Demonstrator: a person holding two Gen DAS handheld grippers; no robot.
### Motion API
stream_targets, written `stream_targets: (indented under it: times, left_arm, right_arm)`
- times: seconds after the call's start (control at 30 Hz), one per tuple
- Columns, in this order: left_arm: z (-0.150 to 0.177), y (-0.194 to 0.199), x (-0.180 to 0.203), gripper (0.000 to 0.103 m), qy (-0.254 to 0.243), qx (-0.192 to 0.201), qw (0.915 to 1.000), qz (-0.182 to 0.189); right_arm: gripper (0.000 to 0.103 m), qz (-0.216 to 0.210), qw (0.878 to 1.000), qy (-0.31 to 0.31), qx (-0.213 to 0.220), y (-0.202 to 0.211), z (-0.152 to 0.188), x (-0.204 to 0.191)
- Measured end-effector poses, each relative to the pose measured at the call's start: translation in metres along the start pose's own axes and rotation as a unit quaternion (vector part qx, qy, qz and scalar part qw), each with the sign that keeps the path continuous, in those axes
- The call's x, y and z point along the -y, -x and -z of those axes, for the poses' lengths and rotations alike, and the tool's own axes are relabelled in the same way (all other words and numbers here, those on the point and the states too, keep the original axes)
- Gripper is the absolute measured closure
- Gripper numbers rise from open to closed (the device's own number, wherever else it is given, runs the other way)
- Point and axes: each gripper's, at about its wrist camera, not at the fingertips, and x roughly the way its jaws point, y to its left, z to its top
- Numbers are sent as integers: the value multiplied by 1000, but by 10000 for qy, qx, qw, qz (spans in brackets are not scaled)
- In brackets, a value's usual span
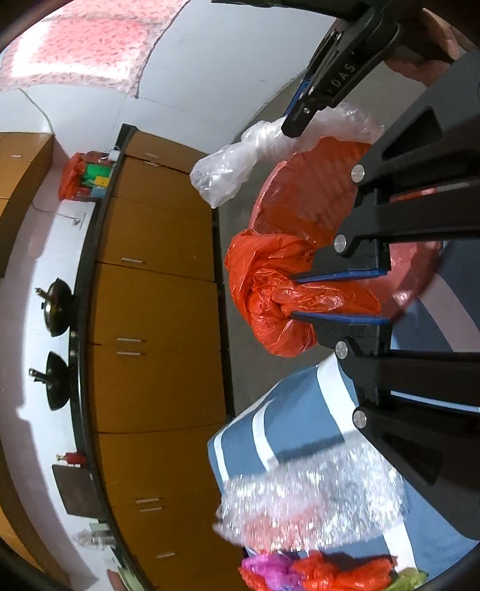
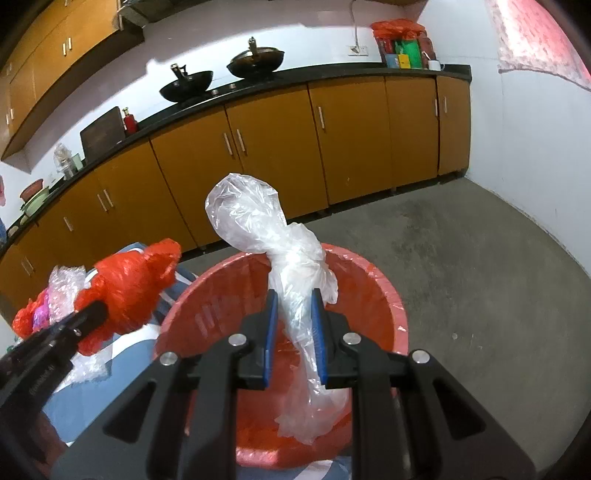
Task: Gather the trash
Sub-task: 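Carry both bags over the wastebasket and open both grippers to drop them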
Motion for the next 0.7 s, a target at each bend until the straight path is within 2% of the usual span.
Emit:
stream_targets:
  times: [0.1,0.17,0.2,0.23,0.3,0.33,0.57,0.7]
  left_arm:
    - [-2,-15,7,89,-18,-126,9999,96]
    - [-1,-23,13,87,-53,-204,9996,165]
    - [0,-27,17,83,-82,-240,9996,151]
    - [0,-29,18,80,-96,-257,9995,149]
    - [1,-32,19,59,-89,-275,9995,146]
    - [2,-31,18,56,-70,-252,9996,118]
    - [4,-24,-3,54,35,-196,9998,-94]
    - [6,-8,-19,51,138,-92,9995,-256]
  right_arm:
    - [84,-6,10000,-67,-10,-9,-4,4]
    - [79,-54,9999,-121,-24,-13,-7,6]
    - [76,-58,9999,-131,-21,-15,-8,7]
    - [67,-81,9999,-130,-26,-17,-9,8]
    - [62,-100,9999,-118,7,-17,-9,10]
    - [60,-94,9999,-104,30,-16,-8,12]
    - [57,39,9999,-104,52,-12,-4,25]
    - [57,-30,10000,23,41,-8,-5,14]
